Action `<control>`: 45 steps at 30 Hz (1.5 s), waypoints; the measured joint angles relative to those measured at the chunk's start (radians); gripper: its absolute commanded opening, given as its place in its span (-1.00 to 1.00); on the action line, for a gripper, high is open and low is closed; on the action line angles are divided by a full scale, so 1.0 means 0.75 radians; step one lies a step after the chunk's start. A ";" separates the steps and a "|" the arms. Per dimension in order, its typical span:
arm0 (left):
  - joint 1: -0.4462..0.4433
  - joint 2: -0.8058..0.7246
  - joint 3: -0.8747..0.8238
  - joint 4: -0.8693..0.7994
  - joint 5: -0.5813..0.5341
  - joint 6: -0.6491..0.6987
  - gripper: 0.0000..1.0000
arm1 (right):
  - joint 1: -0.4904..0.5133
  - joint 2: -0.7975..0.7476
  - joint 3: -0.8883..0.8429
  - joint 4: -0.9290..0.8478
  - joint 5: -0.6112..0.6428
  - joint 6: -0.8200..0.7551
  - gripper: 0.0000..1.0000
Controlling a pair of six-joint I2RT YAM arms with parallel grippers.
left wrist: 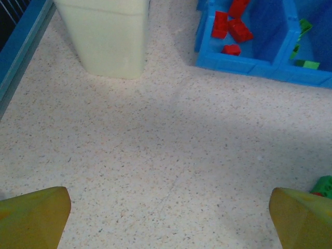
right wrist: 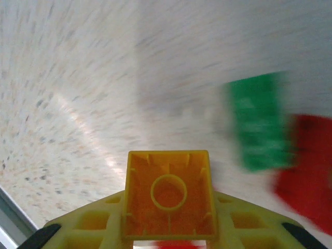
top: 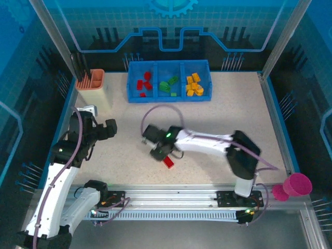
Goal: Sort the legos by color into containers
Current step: Pick up the lego from the bottom-center of the table, then place the lego in the container.
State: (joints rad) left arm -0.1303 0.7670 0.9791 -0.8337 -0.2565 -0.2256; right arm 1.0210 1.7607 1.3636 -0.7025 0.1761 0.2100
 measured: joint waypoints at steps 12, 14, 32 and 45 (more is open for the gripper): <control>-0.030 0.052 -0.061 0.012 0.074 -0.221 0.99 | -0.894 0.025 0.402 0.103 -0.047 -0.248 -0.37; -0.063 0.030 -0.105 0.012 0.089 -0.307 0.98 | -0.948 0.219 0.596 0.108 -0.072 -0.286 -0.37; -0.746 0.446 -0.206 0.117 0.104 -0.915 0.98 | -1.101 1.117 1.572 0.008 -0.204 -0.420 0.05; -1.065 0.918 0.069 0.143 -0.003 -1.333 0.98 | -1.100 0.959 1.338 0.099 -0.383 -0.507 0.15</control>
State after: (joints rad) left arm -0.9291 1.4555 1.0306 -0.7265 -0.2584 -1.2255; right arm 0.1959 2.4798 2.3672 -0.6281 -0.1112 -0.1703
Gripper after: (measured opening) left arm 0.993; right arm 0.568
